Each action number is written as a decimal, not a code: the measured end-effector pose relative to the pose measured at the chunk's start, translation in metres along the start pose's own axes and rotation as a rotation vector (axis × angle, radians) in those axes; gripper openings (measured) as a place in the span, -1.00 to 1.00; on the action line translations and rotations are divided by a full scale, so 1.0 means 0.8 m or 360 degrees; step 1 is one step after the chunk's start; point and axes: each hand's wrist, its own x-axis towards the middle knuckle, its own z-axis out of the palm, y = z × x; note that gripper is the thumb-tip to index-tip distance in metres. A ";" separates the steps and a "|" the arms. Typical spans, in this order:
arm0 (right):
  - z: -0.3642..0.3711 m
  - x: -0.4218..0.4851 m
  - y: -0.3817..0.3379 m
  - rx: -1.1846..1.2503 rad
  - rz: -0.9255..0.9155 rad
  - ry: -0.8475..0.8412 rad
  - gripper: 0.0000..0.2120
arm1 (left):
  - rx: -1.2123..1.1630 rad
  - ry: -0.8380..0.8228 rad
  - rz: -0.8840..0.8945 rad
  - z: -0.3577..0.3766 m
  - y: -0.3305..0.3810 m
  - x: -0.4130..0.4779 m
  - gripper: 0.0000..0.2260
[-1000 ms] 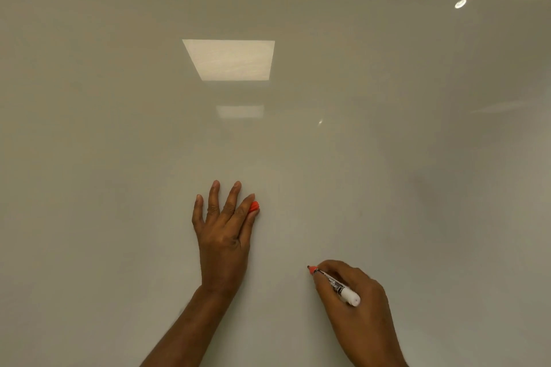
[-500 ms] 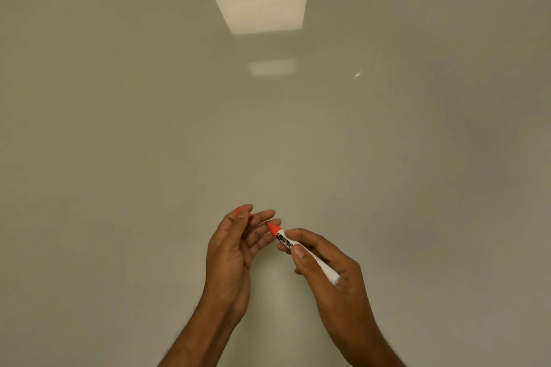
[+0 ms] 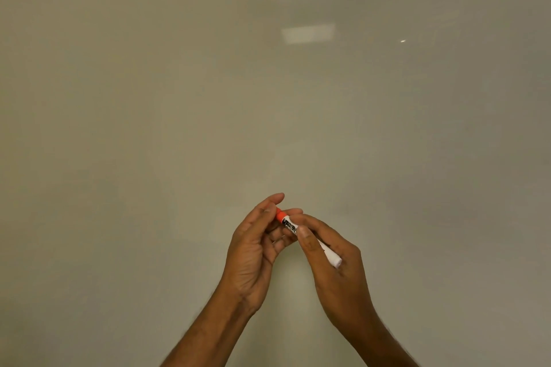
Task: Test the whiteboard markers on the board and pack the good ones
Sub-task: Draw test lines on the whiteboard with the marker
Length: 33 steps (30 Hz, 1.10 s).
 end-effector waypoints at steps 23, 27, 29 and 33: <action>0.069 -0.068 0.084 -0.0347 0.0220 -0.0510 -0.83 | 0.0727 0.0285 0.0060 -0.169 -0.030 -0.058 -0.75; 0.093 -0.092 0.128 -0.0762 0.0170 -0.0563 -0.81 | 0.0973 0.0387 0.0094 -0.216 -0.040 -0.083 -0.75; 0.110 -0.108 0.148 -0.0899 0.0143 -0.0597 -0.80 | 0.1066 0.0456 0.0102 -0.240 -0.045 -0.097 -0.75; 0.142 -0.145 0.177 -0.1042 0.0078 -0.0655 -0.77 | 0.1398 0.0550 0.0088 -0.299 -0.059 -0.126 -0.69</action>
